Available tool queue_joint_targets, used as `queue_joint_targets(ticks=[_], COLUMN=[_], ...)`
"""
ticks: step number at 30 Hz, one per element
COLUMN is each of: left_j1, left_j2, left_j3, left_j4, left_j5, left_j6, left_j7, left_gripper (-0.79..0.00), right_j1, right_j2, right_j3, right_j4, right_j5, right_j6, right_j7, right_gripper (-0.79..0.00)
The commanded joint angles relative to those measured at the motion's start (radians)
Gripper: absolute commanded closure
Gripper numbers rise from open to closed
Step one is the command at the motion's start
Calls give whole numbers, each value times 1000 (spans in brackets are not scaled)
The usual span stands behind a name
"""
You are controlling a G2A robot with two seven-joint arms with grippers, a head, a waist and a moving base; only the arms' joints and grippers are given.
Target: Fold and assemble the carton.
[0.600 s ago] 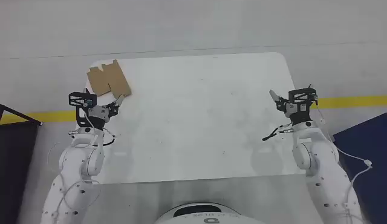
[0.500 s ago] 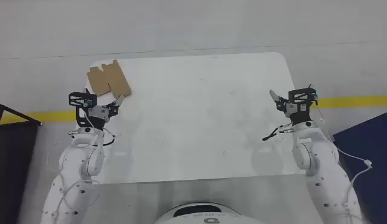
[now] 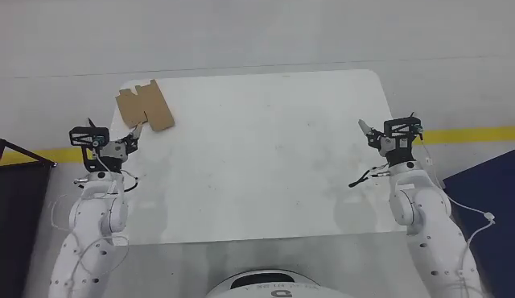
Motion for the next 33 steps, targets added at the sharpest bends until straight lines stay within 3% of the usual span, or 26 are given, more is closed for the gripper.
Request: queue_joint_targets(ticks=[1,9,18,20,24,29,33], left_j1=[-34,-93,-95,-108,-159,-181,-194], left_j2=[1,19,20,22,29,34,41], left_j3=[-18,-81,-86,-94,-53,7,22], left_j4=[67,245,257,305,405,443,450], left_j5=[0,86,91,148,357,514,590], left_j6=[7,-143,-140,-86,-19,-56,-99], left_j7=[19,136,138,113,173,260,257], left_gripper=[-785,-785,-785,-785,-785,-785,-785], right_j1=[0,0,0,0,0,0,0], right_j2=[0,0,0,0,0,0,0], right_j3=[0,0,0,0,0,0,0], right_j4=[0,0,0,0,0,0,0], right_j5=[0,0,0,0,0,0,0], right_j6=[0,0,0,0,0,0,0], right_j7=[0,0,0,0,0,0,0], right_gripper=[-785,-785,-785,-785,-785,-785,-785])
